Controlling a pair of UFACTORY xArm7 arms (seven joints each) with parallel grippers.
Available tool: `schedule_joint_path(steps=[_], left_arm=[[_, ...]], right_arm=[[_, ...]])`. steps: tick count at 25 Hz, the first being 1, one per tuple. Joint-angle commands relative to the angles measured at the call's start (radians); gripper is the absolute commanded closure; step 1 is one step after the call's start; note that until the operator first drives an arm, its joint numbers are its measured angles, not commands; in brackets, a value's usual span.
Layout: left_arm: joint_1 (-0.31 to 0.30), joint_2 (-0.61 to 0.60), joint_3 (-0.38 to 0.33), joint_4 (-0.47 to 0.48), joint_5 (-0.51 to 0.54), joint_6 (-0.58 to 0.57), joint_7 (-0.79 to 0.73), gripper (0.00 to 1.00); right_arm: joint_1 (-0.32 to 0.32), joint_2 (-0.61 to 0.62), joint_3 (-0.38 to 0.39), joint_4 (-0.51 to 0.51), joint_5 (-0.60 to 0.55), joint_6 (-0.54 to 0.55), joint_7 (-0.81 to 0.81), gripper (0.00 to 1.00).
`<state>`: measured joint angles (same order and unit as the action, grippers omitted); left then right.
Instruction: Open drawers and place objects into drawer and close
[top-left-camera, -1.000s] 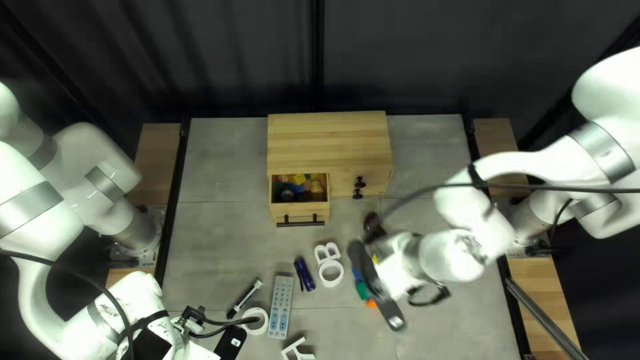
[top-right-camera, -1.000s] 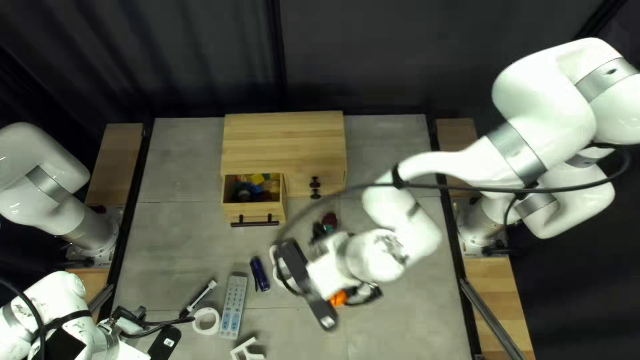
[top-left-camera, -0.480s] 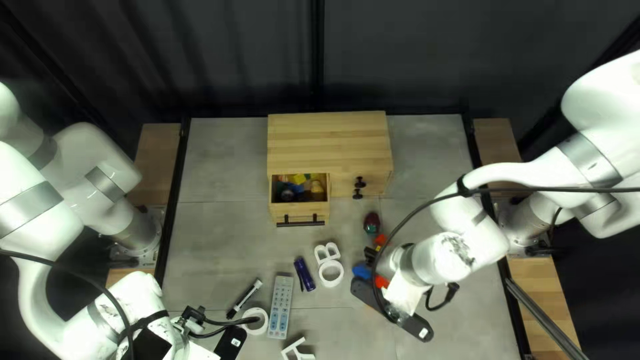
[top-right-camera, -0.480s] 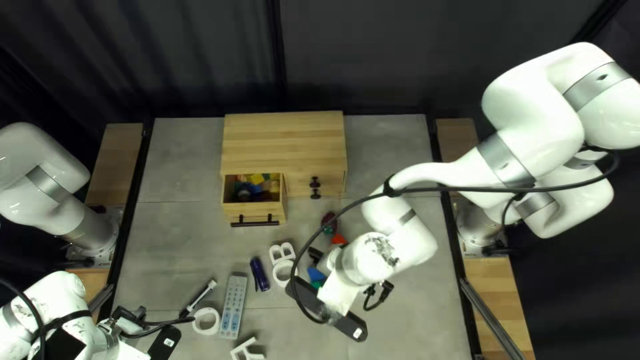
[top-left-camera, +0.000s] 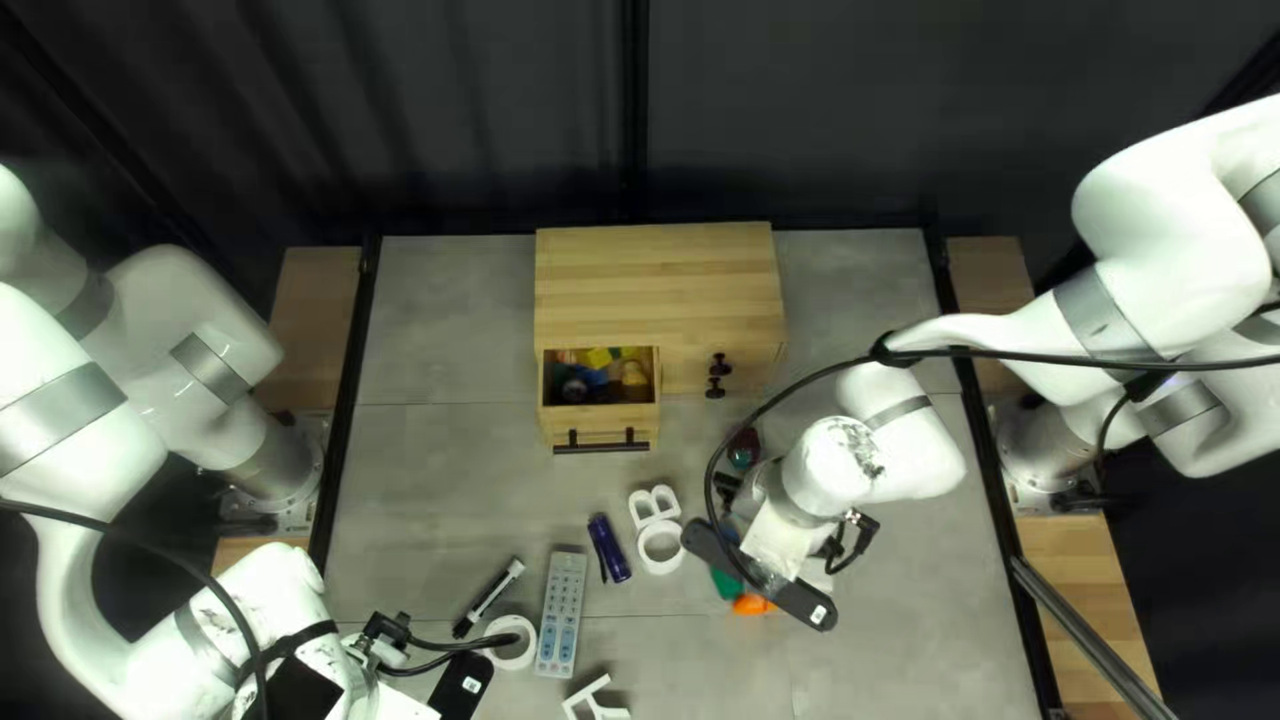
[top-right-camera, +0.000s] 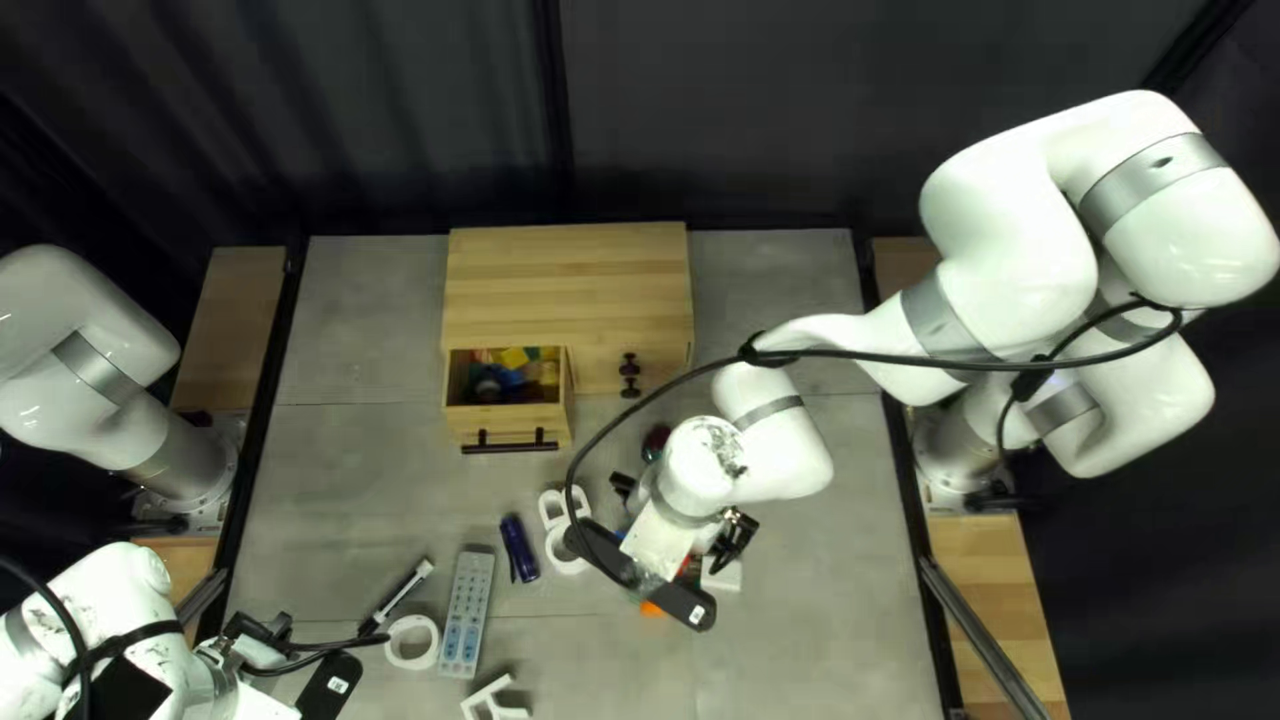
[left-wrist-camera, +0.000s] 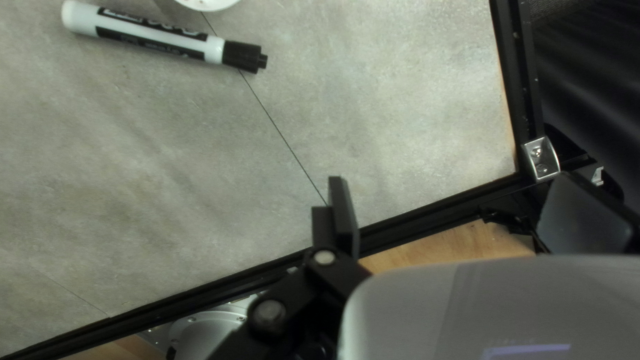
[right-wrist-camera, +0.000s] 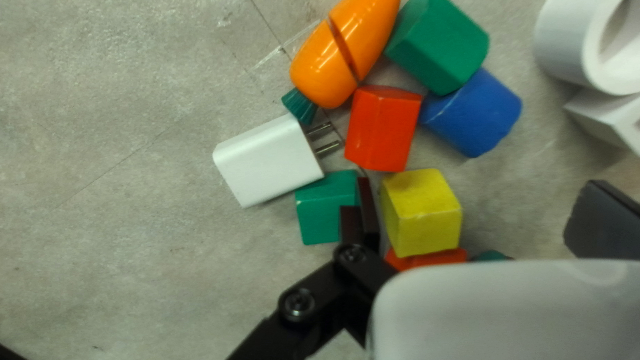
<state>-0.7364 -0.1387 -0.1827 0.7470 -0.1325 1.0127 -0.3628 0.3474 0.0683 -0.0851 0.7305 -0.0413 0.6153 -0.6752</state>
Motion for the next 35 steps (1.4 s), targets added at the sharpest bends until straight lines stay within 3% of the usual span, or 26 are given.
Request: schedule_joint_path(steps=[1,8,20,25,28,32,35], left_arm=[[0.000,0.000,0.000,0.000,0.000,0.000,0.000,0.00],[0.000,0.000,0.000,0.000,0.000,0.000,0.000,0.00],[0.000,0.000,0.000,0.000,0.000,0.000,0.000,0.00],[0.000,0.000,0.000,0.000,0.000,0.000,0.000,0.00],[0.000,0.000,0.000,0.000,0.000,0.000,0.000,0.00],[0.000,0.000,0.000,0.000,0.000,0.000,0.000,0.00],[0.000,0.000,0.000,0.000,0.000,0.000,0.000,0.00]], right_arm=[[-0.002,-0.004,0.000,-0.008,0.017,0.013,-0.001,0.00],[0.040,-0.064,0.042,-0.045,0.020,0.061,0.045,0.00],[0.106,-0.131,0.116,-0.140,0.024,0.026,0.191,0.00],[0.125,-0.203,0.163,-0.238,0.068,-0.084,0.415,0.00],[0.122,-0.301,0.233,-0.340,0.086,-0.143,0.648,0.00],[0.127,-0.350,0.246,-0.363,0.170,-0.118,0.807,0.00],[0.120,-0.315,0.209,-0.305,0.254,-0.042,0.862,0.00]])
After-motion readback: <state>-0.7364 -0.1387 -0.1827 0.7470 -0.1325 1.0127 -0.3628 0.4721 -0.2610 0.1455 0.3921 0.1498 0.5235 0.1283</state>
